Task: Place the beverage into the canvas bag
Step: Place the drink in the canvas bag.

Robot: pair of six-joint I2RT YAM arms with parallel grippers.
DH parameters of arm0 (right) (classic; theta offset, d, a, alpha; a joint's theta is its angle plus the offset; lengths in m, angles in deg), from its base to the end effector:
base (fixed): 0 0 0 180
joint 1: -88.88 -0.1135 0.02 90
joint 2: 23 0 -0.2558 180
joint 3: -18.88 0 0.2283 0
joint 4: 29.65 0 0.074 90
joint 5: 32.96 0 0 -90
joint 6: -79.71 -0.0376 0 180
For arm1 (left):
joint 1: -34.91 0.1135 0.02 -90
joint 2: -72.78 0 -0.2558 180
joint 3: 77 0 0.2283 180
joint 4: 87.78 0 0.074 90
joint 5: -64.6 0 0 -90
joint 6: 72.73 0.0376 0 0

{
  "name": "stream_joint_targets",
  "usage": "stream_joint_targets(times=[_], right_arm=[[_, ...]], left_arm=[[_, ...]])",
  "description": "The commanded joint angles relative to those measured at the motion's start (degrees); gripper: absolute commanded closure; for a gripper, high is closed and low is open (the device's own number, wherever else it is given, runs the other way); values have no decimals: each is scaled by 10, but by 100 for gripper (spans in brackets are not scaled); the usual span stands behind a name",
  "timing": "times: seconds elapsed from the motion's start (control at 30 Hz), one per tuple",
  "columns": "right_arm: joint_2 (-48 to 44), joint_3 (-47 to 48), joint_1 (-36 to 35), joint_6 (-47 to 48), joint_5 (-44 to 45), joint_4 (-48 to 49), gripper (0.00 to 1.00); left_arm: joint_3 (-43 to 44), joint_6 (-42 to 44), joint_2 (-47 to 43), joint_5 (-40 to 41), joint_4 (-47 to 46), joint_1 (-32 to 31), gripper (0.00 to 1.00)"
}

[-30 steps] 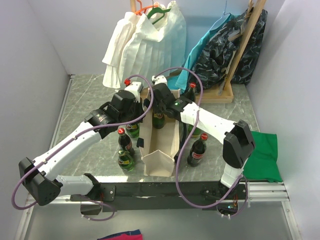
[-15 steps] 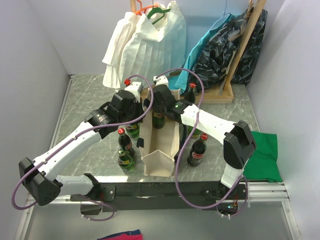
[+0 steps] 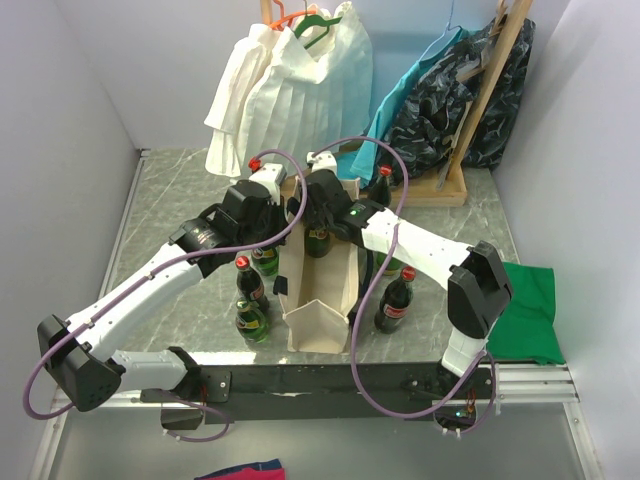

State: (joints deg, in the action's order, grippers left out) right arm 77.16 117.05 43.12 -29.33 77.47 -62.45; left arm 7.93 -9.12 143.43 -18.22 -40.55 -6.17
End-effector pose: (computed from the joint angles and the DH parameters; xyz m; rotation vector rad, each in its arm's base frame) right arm 0.2766 0.2652 0.2950 -0.2980 2.1266 0.2737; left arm 0.1915 -0.1607 0.3506 0.2060 2.1825 -0.5470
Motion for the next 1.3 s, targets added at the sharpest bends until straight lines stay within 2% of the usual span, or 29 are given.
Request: stream_joint_targets(times=[0.0,0.07,0.53,0.93,0.97,1.27], right_arm=[[-33,24,-5,-11,6,15,47],[-37,23,-5,-12,7,17,44],[-56,31,-5,-13,13,1,43],[-123,28,-5,-13,8,-24,39],[-128,29,-6,-13,9,-29,39],[-159,58,-5,-21,-14,-92,34]], left_arm=[[-1,2,-21,-2,-15,-1,97],[-1,2,-20,-1,-15,-1,97],[4,2,-21,-4,-18,-1,93],[36,7,-16,-9,-24,-1,73],[40,7,-16,-8,-25,-1,69],[60,10,-24,-7,-29,-1,64]])
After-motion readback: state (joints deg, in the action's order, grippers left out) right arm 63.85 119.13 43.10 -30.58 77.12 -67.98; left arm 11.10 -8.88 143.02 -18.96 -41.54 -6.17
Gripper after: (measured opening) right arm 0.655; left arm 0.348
